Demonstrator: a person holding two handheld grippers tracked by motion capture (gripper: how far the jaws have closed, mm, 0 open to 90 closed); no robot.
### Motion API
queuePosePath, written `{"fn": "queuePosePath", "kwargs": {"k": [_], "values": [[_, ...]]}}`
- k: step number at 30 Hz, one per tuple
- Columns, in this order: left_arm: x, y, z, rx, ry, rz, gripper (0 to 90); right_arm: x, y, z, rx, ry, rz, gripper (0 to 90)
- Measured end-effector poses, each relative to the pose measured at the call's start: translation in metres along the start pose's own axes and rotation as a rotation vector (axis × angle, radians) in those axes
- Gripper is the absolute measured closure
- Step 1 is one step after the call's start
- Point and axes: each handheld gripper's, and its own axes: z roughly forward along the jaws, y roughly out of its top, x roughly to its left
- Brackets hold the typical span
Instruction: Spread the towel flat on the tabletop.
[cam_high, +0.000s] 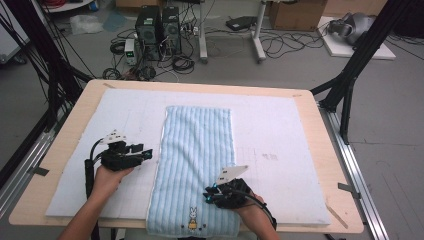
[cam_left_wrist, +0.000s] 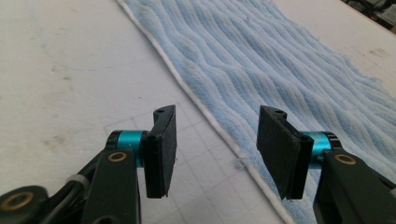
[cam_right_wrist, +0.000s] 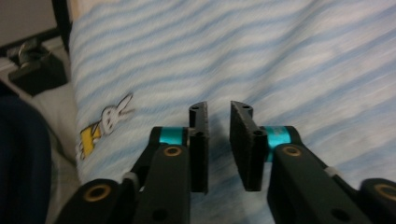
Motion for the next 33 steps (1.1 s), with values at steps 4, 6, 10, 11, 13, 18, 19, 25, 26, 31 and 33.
{"fn": "queuePosePath", "kwargs": {"k": [4,6,10,11,13,18,19,25,26,31,33], "values": [[-0.009,-0.003,0.014,0.048,-0.036,0.038,54.8,-0.017,0.000,-0.017,-0.099,-0.120,0.061,68.5],[-0.014,-0.005,0.019,0.082,-0.043,0.073,58.3,-0.025,-0.003,-0.025,-0.132,-0.178,0.107,66.6],[-0.023,-0.009,0.021,0.098,-0.061,0.144,67.2,-0.035,-0.010,-0.036,-0.161,-0.249,0.167,63.3],[-0.025,-0.010,0.020,0.096,-0.068,0.159,68.6,-0.036,-0.011,-0.038,-0.165,-0.270,0.167,62.8],[-0.028,-0.012,0.019,0.091,-0.109,0.167,73.1,-0.038,-0.012,-0.039,-0.164,-0.301,0.183,63.0],[-0.036,-0.019,0.026,0.142,-0.138,0.216,75.0,-0.049,-0.012,-0.029,-0.072,-0.387,0.184,65.9],[-0.038,-0.019,0.026,0.143,-0.123,0.238,75.0,-0.051,-0.012,-0.025,-0.053,-0.394,0.190,66.4],[-0.045,-0.021,0.023,0.148,-0.076,0.305,86.8,-0.054,-0.013,-0.019,0.024,-0.397,0.219,87.2],[-0.046,-0.021,0.022,0.153,-0.074,0.299,87.5,-0.053,-0.014,-0.019,0.025,-0.399,0.215,87.5],[-0.045,-0.025,0.012,0.175,-0.090,0.275,87.9,-0.048,-0.015,-0.023,0.038,-0.386,0.222,87.7],[-0.045,-0.026,0.007,0.185,-0.112,0.269,87.9,-0.044,-0.017,-0.026,0.049,-0.378,0.217,87.7]]}}
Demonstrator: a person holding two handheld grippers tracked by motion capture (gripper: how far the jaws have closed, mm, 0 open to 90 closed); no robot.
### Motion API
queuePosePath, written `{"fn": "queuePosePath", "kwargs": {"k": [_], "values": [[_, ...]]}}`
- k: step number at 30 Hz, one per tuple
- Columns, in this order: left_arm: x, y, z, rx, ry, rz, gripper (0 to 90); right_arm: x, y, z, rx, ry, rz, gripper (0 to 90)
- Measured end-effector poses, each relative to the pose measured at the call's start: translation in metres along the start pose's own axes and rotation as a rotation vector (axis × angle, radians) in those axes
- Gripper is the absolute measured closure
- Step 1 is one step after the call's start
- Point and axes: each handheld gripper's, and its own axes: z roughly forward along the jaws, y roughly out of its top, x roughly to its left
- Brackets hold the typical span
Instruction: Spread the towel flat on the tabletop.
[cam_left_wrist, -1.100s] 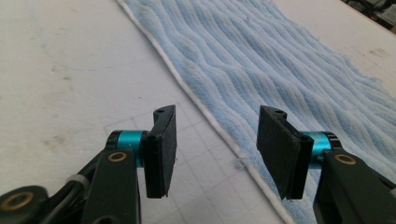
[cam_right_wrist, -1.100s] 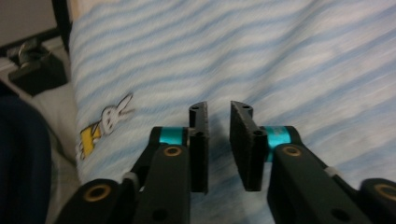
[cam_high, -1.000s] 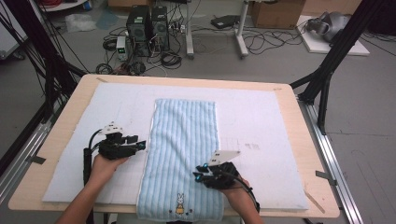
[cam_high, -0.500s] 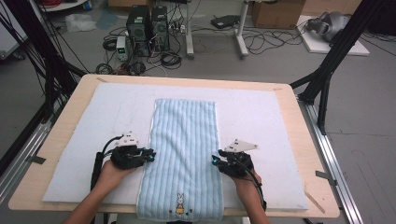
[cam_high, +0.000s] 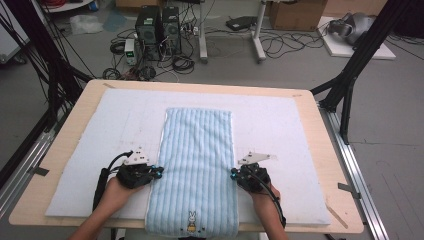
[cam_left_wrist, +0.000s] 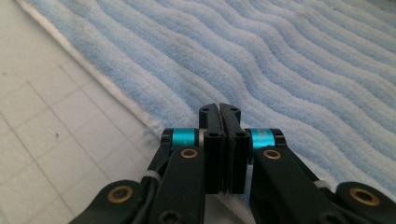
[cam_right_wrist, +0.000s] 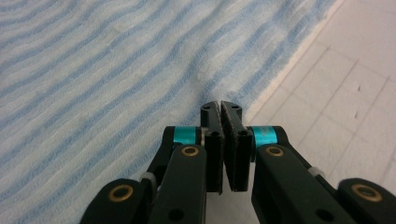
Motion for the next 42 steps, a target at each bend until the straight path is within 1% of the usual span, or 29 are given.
{"fn": "queuePosePath", "kwargs": {"k": [2,3,4,5,6,7,8,10,12,14,16,17,18,21,23,24,25,26,27,29,31,33,34,36,37,38,39,40,42], "values": [[-0.001,-0.002,-0.003,0.006,-0.019,-0.009,87.7,0.005,-0.002,-0.003,0.009,0.000,-0.016,87.6],[0.000,-0.002,-0.004,0.007,-0.019,-0.014,87.2,0.007,-0.002,-0.004,0.013,-0.003,-0.023,86.8],[0.001,-0.002,-0.004,0.005,-0.025,-0.034,83.9,0.008,-0.002,-0.005,0.009,-0.003,-0.028,82.8],[0.003,-0.001,-0.005,-0.005,-0.024,-0.049,78.7,0.007,-0.001,-0.005,-0.008,0.004,-0.027,77.1],[0.005,0.000,-0.005,-0.021,-0.011,-0.068,72.5,0.006,0.001,-0.006,-0.039,0.007,-0.012,68.7],[0.009,0.001,-0.006,-0.035,0.005,-0.088,66.0,0.003,0.003,-0.007,-0.070,-0.009,0.008,60.7],[0.012,0.001,-0.007,-0.049,0.018,-0.102,61.4,-0.001,0.006,-0.008,-0.102,-0.023,0.028,58.8],[0.020,0.002,-0.008,-0.070,0.053,-0.130,57.6,-0.011,0.010,-0.008,-0.147,-0.039,0.051,57.8],[0.027,0.003,-0.009,-0.086,0.072,-0.156,51.8,-0.020,0.015,-0.004,-0.154,-0.052,0.066,57.6],[0.034,0.005,-0.009,-0.114,0.090,-0.175,50.3,-0.028,0.020,0.001,-0.159,-0.081,0.067,57.5],[0.041,0.008,-0.009,-0.143,0.116,-0.197,46.0,-0.036,0.027,0.005,-0.170,-0.097,0.072,57.5],[0.045,0.008,-0.008,-0.163,0.122,-0.212,46.2,-0.040,0.031,0.008,-0.172,-0.108,0.075,57.2],[0.048,0.009,-0.007,-0.171,0.126,-0.219,46.0,-0.044,0.035,0.011,-0.168,-0.119,0.076,56.9],[0.053,0.012,-0.002,-0.163,0.130,-0.204,46.0,-0.056,0.048,0.023,-0.136,-0.148,0.099,56.9],[0.056,0.014,-0.001,-0.175,0.128,-0.204,45.4,-0.063,0.056,0.032,-0.119,-0.159,0.104,56.9],[0.058,0.014,0.000,-0.177,0.134,-0.204,45.0,-0.066,0.061,0.037,-0.112,-0.165,0.105,56.7],[0.060,0.015,0.000,-0.170,0.152,-0.200,43.6,-0.069,0.064,0.042,-0.101,-0.163,0.110,55.7],[0.062,0.016,0.000,-0.172,0.167,-0.204,42.5,-0.072,0.068,0.047,-0.077,-0.162,0.125,55.3],[0.064,0.016,0.000,-0.177,0.167,-0.206,42.3,-0.075,0.071,0.053,-0.062,-0.167,0.127,55.4],[0.068,0.017,-0.001,-0.181,0.163,-0.221,41.2,-0.078,0.075,0.062,-0.072,-0.158,0.144,57.9],[0.071,0.017,-0.001,-0.205,0.164,-0.234,41.2,-0.080,0.081,0.069,-0.078,-0.155,0.146,61.8],[0.074,0.016,0.000,-0.200,0.155,-0.247,41.1,-0.083,0.085,0.075,-0.093,-0.162,0.150,65.6],[0.075,0.015,0.000,-0.187,0.152,-0.250,41.1,-0.084,0.087,0.079,-0.080,-0.162,0.157,67.8],[0.074,0.015,0.001,-0.178,0.146,-0.251,41.1,-0.085,0.086,0.088,-0.051,-0.170,0.137,74.3],[0.073,0.015,0.000,-0.180,0.149,-0.250,41.1,-0.086,0.086,0.088,-0.058,-0.158,0.153,79.0],[0.073,0.016,-0.001,-0.182,0.148,-0.248,41.1,-0.086,0.088,0.088,-0.051,-0.182,0.156,83.3],[0.072,0.016,-0.001,-0.185,0.151,-0.248,41.1,-0.085,0.089,0.088,-0.037,-0.213,0.134,83.4],[0.072,0.016,-0.002,-0.187,0.154,-0.247,41.1,-0.084,0.090,0.088,-0.030,-0.240,0.124,83.3],[0.072,0.016,-0.001,-0.185,0.160,-0.250,41.1,-0.085,0.089,0.088,-0.032,-0.266,0.146,73.7]]}}
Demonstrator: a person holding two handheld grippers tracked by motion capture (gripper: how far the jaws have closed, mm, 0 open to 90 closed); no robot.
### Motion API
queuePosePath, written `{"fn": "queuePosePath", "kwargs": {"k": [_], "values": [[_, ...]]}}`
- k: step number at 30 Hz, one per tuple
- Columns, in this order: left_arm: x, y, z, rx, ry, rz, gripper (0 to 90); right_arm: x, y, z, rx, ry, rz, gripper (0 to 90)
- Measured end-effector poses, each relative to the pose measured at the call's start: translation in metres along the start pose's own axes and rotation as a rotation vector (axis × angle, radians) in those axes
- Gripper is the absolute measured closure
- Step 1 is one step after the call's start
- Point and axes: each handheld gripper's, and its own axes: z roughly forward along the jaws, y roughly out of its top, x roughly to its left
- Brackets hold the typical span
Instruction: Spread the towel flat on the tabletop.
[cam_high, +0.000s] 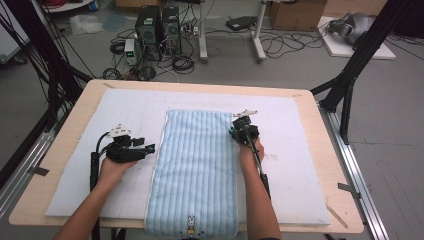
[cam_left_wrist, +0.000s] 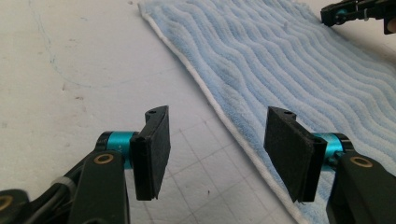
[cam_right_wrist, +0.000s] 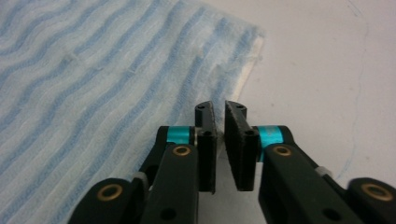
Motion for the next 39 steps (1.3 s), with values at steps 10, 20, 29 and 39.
{"fn": "queuePosePath", "kwargs": {"k": [10,20,29,39], "values": [[0.011,0.026,0.027,0.011,0.044,-0.024,47.8,-0.012,-0.006,-0.028,-0.075,0.067,0.034,58.1],[0.021,0.046,0.078,0.059,0.104,-0.041,58.0,-0.025,-0.031,-0.057,-0.071,0.157,0.053,52.7],[0.008,0.053,0.100,0.117,0.208,0.131,89.1,-0.025,-0.045,-0.065,-0.088,0.174,0.053,52.7],[0.023,0.054,0.085,0.041,0.149,0.012,49.5,-0.028,-0.050,-0.065,-0.091,0.163,0.053,52.8]]}}
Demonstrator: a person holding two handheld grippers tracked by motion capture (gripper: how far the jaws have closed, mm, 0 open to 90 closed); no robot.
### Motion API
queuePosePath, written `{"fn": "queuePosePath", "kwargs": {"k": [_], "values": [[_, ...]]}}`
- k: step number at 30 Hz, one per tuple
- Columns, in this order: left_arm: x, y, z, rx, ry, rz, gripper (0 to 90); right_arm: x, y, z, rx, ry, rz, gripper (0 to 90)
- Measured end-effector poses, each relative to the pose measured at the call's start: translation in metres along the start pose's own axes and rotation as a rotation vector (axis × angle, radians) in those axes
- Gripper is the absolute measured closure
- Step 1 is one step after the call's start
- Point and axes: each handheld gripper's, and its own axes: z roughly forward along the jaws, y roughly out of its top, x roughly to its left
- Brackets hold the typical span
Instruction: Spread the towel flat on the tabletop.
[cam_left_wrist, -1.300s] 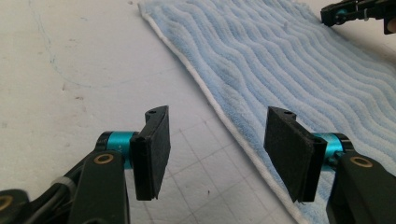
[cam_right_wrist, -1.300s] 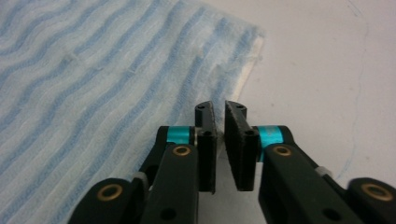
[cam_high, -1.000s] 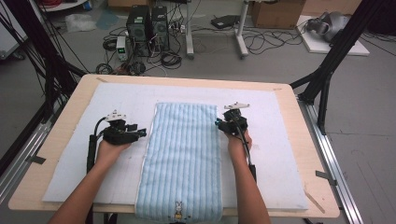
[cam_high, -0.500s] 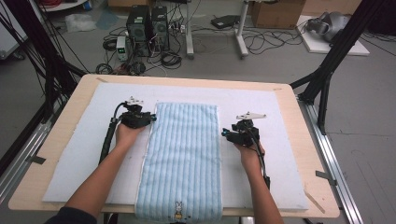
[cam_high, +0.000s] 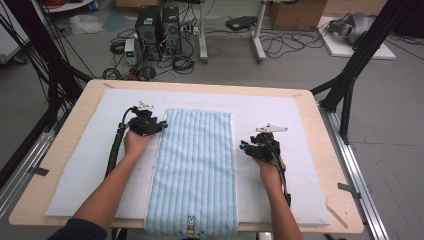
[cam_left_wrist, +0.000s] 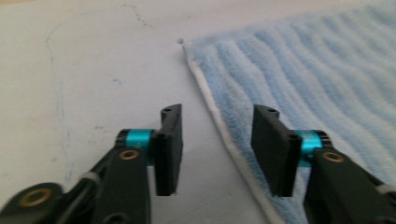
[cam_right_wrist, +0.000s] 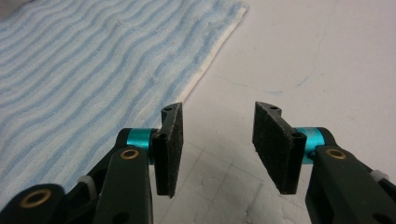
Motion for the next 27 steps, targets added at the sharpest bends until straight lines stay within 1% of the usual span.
{"fn": "queuePosePath", "kwargs": {"k": [2,3,4,5,6,7,8,9,10,11,12,13,14,15,16,17,19,20,21,22,23,24,25,27], "values": [[0.001,-0.001,-0.007,-0.035,-0.050,-0.006,46.9,0.001,0.000,0.000,-0.008,-0.001,-0.011,54.3],[0.001,-0.003,-0.011,-0.055,-0.070,-0.003,46.3,0.003,0.001,0.000,-0.011,0.006,-0.016,56.8],[0.001,-0.003,-0.014,-0.060,-0.090,0.006,46.0,0.005,0.002,0.002,-0.016,0.019,-0.021,59.7],[0.000,-0.003,-0.017,-0.060,-0.105,0.016,46.0,0.007,0.002,0.005,-0.017,0.028,-0.037,63.5],[0.000,-0.004,-0.020,-0.077,-0.122,0.025,46.0,0.011,0.003,0.010,-0.010,0.026,-0.060,65.8],[-0.001,-0.005,-0.022,-0.094,-0.142,0.040,47.2,0.015,0.003,0.016,0.000,0.018,-0.078,67.8],[-0.002,-0.006,-0.025,-0.103,-0.147,0.077,50.8,0.018,0.004,0.021,0.012,0.025,-0.081,68.6],[-0.004,-0.008,-0.028,-0.119,-0.144,0.124,55.1,0.019,0.005,0.027,0.017,0.027,-0.086,69.3],[-0.005,-0.010,-0.030,-0.142,-0.151,0.153,55.5,0.021,0.006,0.032,0.024,0.038,-0.083,69.9],[-0.006,-0.011,-0.031,-0.142,-0.167,0.159,55.4,0.023,0.007,0.036,0.038,0.040,-0.091,70.9],[-0.006,-0.011,-0.032,-0.137,-0.169,0.146,53.5,0.024,0.007,0.038,0.045,0.028,-0.113,70.8],[-0.006,-0.011,-0.033,-0.143,-0.179,0.129,50.1,0.025,0.008,0.038,0.048,0.010,-0.119,70.7],[-0.006,-0.012,-0.035,-0.156,-0.183,0.111,49.2,0.025,0.009,0.037,0.057,-0.017,-0.124,71.0],[-0.006,-0.012,-0.036,-0.157,-0.184,0.109,48.3,0.025,0.010,0.036,0.064,-0.046,-0.136,71.8],[-0.006,-0.013,-0.037,-0.150,-0.184,0.107,47.9,0.024,0.010,0.035,0.066,-0.056,-0.141,71.8],[-0.006,-0.015,-0.037,-0.150,-0.188,0.089,45.3,0.023,0.009,0.035,0.067,-0.053,-0.130,71.1],[-0.005,-0.018,-0.039,-0.150,-0.189,0.053,38.1,0.021,0.009,0.031,0.058,-0.029,-0.104,64.2],[-0.005,-0.020,-0.041,-0.152,-0.186,0.050,35.6,0.018,0.009,0.028,0.040,-0.005,-0.097,60.9],[-0.005,-0.022,-0.043,-0.148,-0.178,0.055,33.9,0.017,0.010,0.024,0.020,0.003,-0.087,58.3],[-0.004,-0.022,-0.045,-0.139,-0.181,0.053,32.1,0.015,0.011,0.019,0.006,0.011,-0.086,55.4],[-0.004,-0.023,-0.047,-0.135,-0.194,0.043,29.3,0.014,0.011,0.013,-0.009,0.011,-0.087,51.9],[-0.004,-0.025,-0.050,-0.144,-0.196,0.037,25.9,0.013,0.011,0.007,-0.016,-0.001,-0.097,46.9],[-0.004,-0.027,-0.054,-0.157,-0.202,0.034,25.4,0.012,0.011,0.002,-0.023,-0.015,-0.119,42.3],[-0.005,-0.032,-0.062,-0.176,-0.199,0.043,24.7,0.009,0.009,-0.009,-0.019,-0.017,-0.132,33.2]]}}
